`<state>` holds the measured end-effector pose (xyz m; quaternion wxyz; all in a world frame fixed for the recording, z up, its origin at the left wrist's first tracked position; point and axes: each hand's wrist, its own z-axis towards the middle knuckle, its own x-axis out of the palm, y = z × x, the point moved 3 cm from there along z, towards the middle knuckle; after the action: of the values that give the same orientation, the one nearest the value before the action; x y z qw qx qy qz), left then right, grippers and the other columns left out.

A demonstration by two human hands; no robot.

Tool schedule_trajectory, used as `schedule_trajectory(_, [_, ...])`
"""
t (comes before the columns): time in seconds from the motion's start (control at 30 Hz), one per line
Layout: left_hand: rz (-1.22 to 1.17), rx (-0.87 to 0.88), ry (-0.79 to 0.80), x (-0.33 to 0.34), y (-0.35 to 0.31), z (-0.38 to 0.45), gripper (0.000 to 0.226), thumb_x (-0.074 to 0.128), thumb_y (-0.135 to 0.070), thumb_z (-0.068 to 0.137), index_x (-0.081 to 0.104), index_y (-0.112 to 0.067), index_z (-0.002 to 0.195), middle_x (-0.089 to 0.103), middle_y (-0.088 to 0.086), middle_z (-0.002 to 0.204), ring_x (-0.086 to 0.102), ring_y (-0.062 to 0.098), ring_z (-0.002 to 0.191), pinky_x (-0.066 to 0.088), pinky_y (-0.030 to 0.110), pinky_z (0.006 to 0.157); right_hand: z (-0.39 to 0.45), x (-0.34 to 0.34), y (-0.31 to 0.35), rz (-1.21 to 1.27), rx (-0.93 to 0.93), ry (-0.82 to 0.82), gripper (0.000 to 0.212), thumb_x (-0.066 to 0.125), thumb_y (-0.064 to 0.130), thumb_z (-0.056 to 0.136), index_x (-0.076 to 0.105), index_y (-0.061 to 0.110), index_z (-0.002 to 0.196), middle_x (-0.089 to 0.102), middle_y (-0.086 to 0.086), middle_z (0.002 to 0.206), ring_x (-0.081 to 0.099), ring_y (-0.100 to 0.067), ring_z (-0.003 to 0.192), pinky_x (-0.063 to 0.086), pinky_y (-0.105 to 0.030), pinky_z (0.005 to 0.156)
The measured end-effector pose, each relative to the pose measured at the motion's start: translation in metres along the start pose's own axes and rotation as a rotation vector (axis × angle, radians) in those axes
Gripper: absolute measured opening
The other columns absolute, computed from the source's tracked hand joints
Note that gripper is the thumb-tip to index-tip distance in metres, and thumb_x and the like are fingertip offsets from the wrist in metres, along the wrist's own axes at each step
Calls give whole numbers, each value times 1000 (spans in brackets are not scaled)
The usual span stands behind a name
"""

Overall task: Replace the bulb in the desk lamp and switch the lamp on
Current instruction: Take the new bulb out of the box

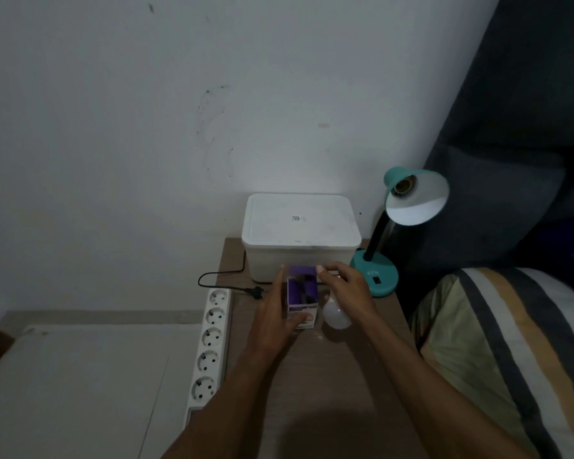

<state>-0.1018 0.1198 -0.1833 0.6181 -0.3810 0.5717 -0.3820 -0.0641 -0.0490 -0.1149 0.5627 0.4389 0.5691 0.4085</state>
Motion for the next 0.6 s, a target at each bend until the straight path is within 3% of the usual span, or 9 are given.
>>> schedule_trajectory(0.07, [-19, -18, -4, 1, 0, 0, 118, 87, -22, 81, 3, -42, 162, 58, 0, 146, 61, 6, 119, 51, 14, 88, -3, 0, -5, 52, 10, 27, 12, 69, 27, 94, 75, 17, 97, 75, -1, 94, 71, -17, 87, 54, -21, 68])
schedule_trajectory(0.13, [-41, -20, -15, 0, 2, -1, 117, 87, -24, 80, 5, -44, 161, 59, 0, 145, 63, 7, 120, 55, 21, 93, -6, 1, -9, 104, 27, 65, 8, 71, 16, 91, 75, 16, 97, 75, -4, 96, 71, -22, 90, 58, -25, 72])
schedule_trajectory(0.23, [-27, 14, -11, -3, 4, -1, 107, 86, -27, 81, 17, -41, 161, 56, 3, 148, 63, 13, 124, 59, 37, 100, -12, 4, -18, 115, 75, 130, 19, 75, 6, 85, 72, 20, 98, 71, -5, 107, 69, -22, 101, 61, -35, 83])
schedule_trajectory(0.33, [71, 109, -15, -3, 1, -4, 89, 85, -30, 83, 31, -39, 154, 54, 4, 147, 59, 15, 127, 58, 34, 101, -17, 8, -28, 131, 120, 100, 23, 80, 4, 81, 71, 19, 96, 72, -6, 104, 71, -24, 100, 62, -40, 83])
schedule_trajectory(0.6, [115, 181, -14, -3, -1, -6, 74, 79, -31, 90, 45, -27, 155, 62, 6, 139, 61, 12, 120, 57, 26, 99, -21, 14, -24, 107, 149, 32, 20, 78, 0, 82, 67, 14, 91, 72, -10, 97, 72, -24, 89, 60, -26, 66])
